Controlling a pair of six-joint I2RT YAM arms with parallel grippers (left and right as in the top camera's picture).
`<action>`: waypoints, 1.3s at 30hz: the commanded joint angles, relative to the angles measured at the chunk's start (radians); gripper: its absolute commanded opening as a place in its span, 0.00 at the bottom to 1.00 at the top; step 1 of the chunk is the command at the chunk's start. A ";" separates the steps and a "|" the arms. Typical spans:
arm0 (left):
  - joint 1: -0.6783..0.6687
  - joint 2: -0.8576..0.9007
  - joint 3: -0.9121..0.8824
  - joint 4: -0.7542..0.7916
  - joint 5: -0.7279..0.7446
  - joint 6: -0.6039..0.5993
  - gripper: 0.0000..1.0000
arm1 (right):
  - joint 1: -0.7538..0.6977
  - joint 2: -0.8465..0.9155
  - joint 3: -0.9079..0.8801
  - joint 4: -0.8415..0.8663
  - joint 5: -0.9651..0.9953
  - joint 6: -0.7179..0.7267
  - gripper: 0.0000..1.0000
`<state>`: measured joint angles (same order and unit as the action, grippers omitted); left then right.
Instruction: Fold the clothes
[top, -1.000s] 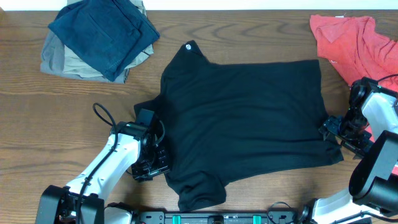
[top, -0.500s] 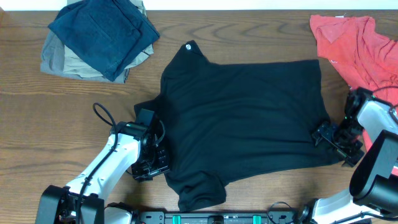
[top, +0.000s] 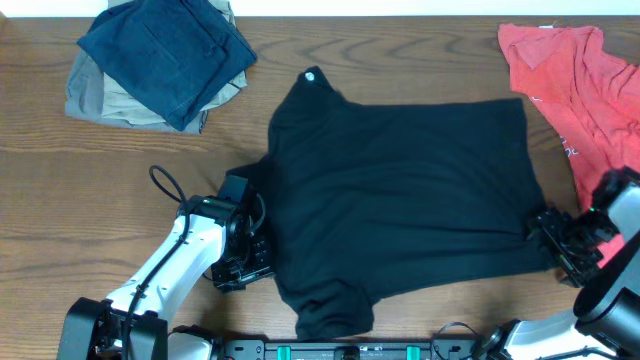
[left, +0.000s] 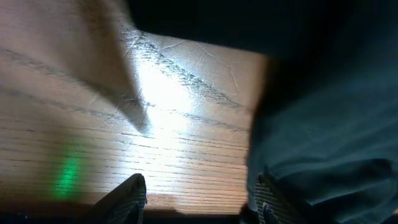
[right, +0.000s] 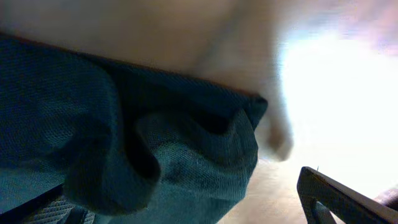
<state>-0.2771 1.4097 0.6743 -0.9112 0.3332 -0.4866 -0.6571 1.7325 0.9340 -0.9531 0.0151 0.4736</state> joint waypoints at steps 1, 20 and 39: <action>-0.002 -0.007 -0.002 0.000 -0.012 0.004 0.58 | -0.043 0.006 0.017 -0.011 0.068 0.019 0.99; -0.002 -0.046 0.123 0.013 0.060 0.071 0.90 | -0.044 -0.298 0.027 -0.080 -0.087 -0.080 0.99; -0.235 -0.045 0.060 -0.033 0.153 -0.059 0.98 | 0.059 -0.385 0.027 -0.147 -0.154 -0.108 0.99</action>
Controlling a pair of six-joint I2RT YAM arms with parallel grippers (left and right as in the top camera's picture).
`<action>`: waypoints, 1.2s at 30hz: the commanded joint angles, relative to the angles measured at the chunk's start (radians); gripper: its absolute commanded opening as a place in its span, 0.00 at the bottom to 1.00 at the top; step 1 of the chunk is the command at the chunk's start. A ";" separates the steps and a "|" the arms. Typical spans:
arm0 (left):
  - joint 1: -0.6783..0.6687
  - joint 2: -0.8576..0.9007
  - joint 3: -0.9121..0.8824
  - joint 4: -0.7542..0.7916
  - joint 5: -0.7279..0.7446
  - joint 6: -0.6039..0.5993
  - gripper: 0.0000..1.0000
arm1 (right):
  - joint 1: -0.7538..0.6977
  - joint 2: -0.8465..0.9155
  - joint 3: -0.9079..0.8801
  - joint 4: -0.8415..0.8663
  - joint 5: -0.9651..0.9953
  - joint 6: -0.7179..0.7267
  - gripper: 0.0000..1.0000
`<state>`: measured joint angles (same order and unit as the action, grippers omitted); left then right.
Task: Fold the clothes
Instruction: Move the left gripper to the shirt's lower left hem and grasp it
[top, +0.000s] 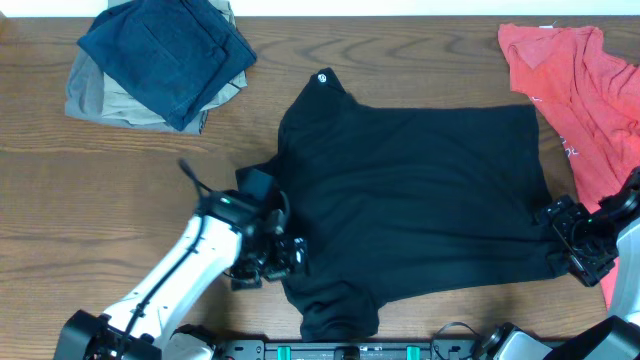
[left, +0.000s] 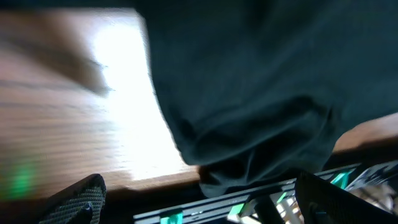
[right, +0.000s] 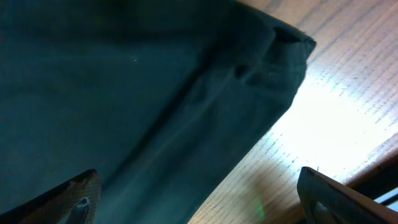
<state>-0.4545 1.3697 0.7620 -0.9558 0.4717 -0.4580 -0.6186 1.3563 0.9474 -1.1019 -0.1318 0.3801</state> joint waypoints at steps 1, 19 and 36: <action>-0.085 -0.005 -0.035 0.027 0.014 -0.108 0.98 | 0.023 -0.009 0.013 0.003 -0.008 -0.015 0.99; -0.221 -0.004 -0.177 0.200 -0.108 -0.327 0.90 | 0.024 -0.008 0.013 0.010 -0.006 -0.019 0.99; -0.221 -0.004 -0.254 0.318 -0.098 -0.348 0.08 | 0.024 -0.008 0.013 0.017 0.002 -0.018 0.99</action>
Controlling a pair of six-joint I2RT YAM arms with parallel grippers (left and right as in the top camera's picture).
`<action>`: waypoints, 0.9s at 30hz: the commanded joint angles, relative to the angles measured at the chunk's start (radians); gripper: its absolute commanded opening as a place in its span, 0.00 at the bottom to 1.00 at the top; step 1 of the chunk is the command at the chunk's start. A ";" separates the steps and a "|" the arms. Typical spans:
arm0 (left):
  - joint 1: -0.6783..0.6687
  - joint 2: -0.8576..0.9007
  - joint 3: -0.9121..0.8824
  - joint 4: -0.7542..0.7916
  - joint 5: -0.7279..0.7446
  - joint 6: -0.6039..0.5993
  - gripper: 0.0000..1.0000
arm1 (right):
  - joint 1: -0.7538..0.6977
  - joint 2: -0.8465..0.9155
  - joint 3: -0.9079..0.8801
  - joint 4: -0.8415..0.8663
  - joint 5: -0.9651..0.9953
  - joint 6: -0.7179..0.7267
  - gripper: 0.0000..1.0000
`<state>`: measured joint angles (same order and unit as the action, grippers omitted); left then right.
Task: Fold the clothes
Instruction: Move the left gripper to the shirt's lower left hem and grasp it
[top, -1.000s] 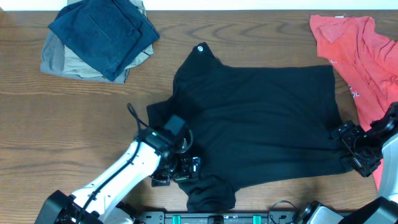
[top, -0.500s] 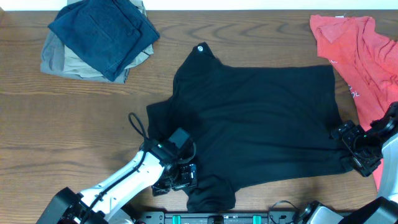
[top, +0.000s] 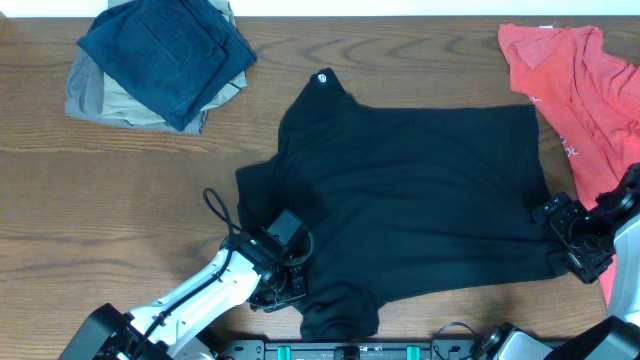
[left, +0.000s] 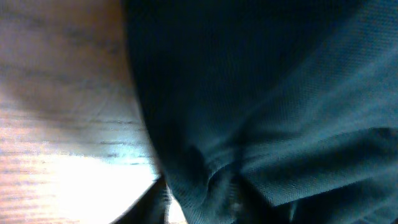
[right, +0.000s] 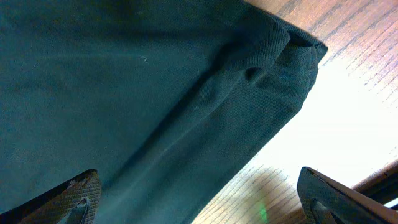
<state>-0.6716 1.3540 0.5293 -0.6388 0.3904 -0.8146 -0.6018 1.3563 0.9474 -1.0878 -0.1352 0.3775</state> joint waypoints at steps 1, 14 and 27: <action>-0.004 0.011 -0.021 0.001 -0.017 0.008 0.06 | 0.008 -0.008 0.013 0.003 0.014 -0.014 0.99; 0.001 -0.101 -0.003 0.038 -0.041 0.017 0.06 | -0.050 0.001 -0.035 0.075 0.224 0.192 0.99; 0.001 -0.095 -0.004 0.034 -0.063 0.017 0.06 | -0.214 0.146 -0.165 0.235 0.194 0.186 0.94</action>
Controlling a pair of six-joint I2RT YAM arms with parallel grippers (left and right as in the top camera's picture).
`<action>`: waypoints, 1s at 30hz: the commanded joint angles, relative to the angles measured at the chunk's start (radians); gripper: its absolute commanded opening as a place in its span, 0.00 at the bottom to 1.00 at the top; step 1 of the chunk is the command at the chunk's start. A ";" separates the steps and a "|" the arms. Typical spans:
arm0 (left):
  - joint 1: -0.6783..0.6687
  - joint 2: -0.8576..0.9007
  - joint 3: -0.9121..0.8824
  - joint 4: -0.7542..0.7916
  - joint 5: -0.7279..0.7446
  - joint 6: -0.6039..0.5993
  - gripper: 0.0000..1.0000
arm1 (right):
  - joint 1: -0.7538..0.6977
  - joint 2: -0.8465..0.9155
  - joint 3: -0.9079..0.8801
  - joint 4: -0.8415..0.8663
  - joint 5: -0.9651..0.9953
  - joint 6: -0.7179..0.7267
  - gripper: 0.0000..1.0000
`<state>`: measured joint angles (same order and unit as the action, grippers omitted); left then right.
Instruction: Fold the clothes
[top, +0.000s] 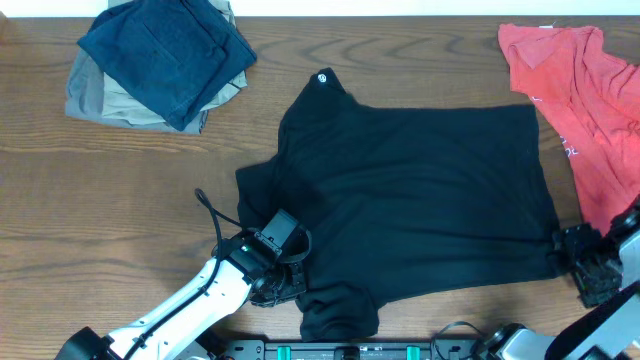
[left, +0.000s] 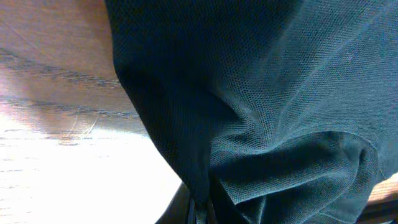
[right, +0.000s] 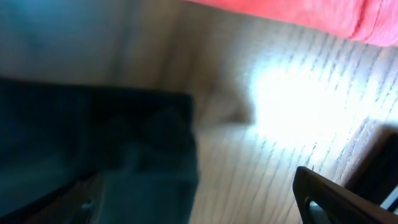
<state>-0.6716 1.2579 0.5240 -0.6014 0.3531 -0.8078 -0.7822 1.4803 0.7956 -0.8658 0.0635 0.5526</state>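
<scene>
A black T-shirt (top: 410, 190) lies spread flat in the middle of the table, its collar toward the far left. My left gripper (top: 285, 283) is at its near-left edge by the lower sleeve. In the left wrist view that gripper (left: 200, 214) is shut on a fold of the black shirt (left: 261, 93). My right gripper (top: 588, 270) sits just off the shirt's near-right corner. In the blurred right wrist view it (right: 199, 205) stands open, and the shirt corner (right: 124, 155) lies by the left finger.
A red shirt (top: 580, 90) lies crumpled at the far right, close to the right arm; its edge (right: 298, 12) shows in the right wrist view. A folded stack of blue and beige clothes (top: 160, 60) sits at the far left. The table's near edge is just behind both grippers.
The left gripper's jaws have shut on the shirt's near-left fold. The right gripper has moved off the shirt's right hem, toward the near edge, and now sits beside the corner.
First the left gripper stood open on bare wood beside the left sleeve, while the right had the bunched near-right corner between its fingers. Then the shirt lay a little further right and flatter, both grippers open over it. Later the left was at the lower sleeve; now it grips there.
</scene>
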 joint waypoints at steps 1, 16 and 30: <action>0.001 0.002 0.002 -0.003 -0.026 0.010 0.06 | -0.043 0.034 -0.014 0.023 -0.016 -0.007 0.94; 0.001 0.002 0.002 -0.003 -0.033 0.010 0.06 | -0.043 0.116 -0.034 0.127 -0.079 -0.045 0.84; 0.001 -0.003 0.003 -0.025 -0.030 0.010 0.06 | -0.043 0.121 -0.042 0.107 -0.076 -0.045 0.04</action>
<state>-0.6716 1.2579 0.5240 -0.6132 0.3359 -0.8078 -0.8227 1.5791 0.7628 -0.7200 -0.0662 0.5083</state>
